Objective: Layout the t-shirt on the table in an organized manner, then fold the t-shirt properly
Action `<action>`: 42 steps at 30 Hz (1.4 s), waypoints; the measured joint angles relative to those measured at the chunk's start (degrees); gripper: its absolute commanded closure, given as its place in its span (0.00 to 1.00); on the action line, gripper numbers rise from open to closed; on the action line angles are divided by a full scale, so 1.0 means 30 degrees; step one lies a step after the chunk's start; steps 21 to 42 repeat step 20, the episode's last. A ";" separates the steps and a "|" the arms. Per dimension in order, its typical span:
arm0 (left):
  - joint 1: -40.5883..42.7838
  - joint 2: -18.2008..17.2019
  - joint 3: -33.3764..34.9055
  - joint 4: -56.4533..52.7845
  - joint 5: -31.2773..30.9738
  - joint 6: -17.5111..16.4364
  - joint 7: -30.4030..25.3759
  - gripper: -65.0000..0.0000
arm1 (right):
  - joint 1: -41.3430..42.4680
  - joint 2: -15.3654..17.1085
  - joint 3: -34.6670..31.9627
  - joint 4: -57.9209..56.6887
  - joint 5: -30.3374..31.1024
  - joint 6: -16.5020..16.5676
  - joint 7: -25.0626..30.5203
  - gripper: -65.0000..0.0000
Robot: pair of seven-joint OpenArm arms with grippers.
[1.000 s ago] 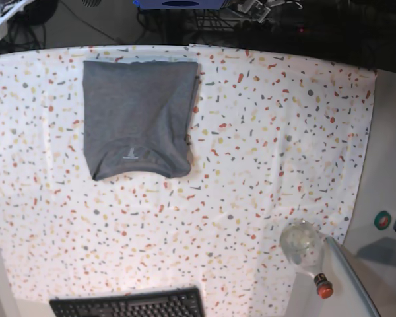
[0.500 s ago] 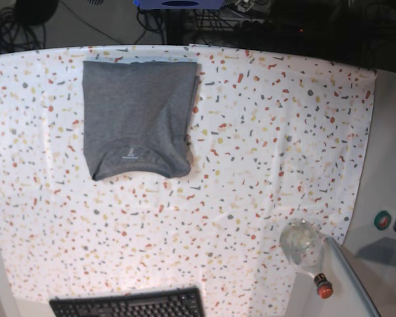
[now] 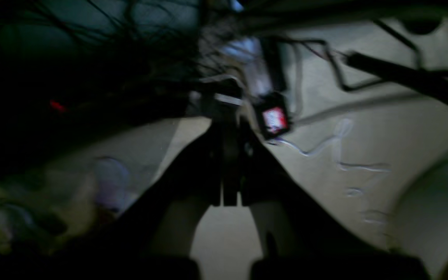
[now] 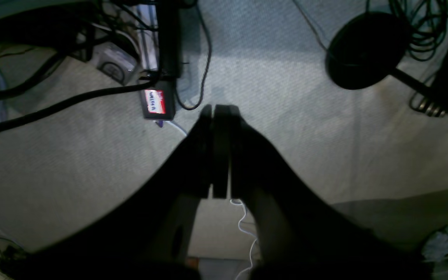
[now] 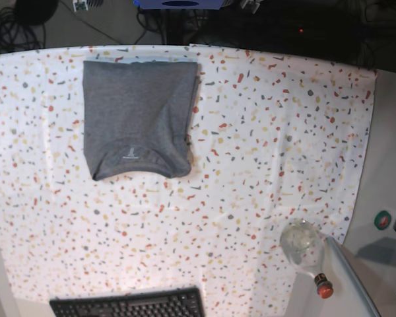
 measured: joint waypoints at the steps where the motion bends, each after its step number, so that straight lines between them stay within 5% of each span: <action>1: -0.0007 0.0044 -0.0656 -0.0007 0.0007 0.0051 0.0109 1.00 | 0.0117 0.0007 0.0000 0.0007 0.0000 0.0000 0.0153 1.00; 6: -0.0488 0.0503 -0.2769 0.0066 0.0022 0.0248 -0.0160 1.00 | 0.0299 -0.0175 0.0000 0.0051 -0.0007 0.0000 0.0211 1.00; 20: -0.1166 -0.0138 -0.2936 0.0058 -0.0029 0.0240 -0.0073 1.00 | 0.0576 -0.1209 0.0000 0.0036 -0.0007 0.0000 0.0109 1.00; 42: -0.1166 -0.0138 -0.2936 0.0058 -0.0029 0.0240 -0.0073 1.00 | 0.0576 -0.1209 0.0000 0.0036 -0.0007 0.0000 0.0109 1.00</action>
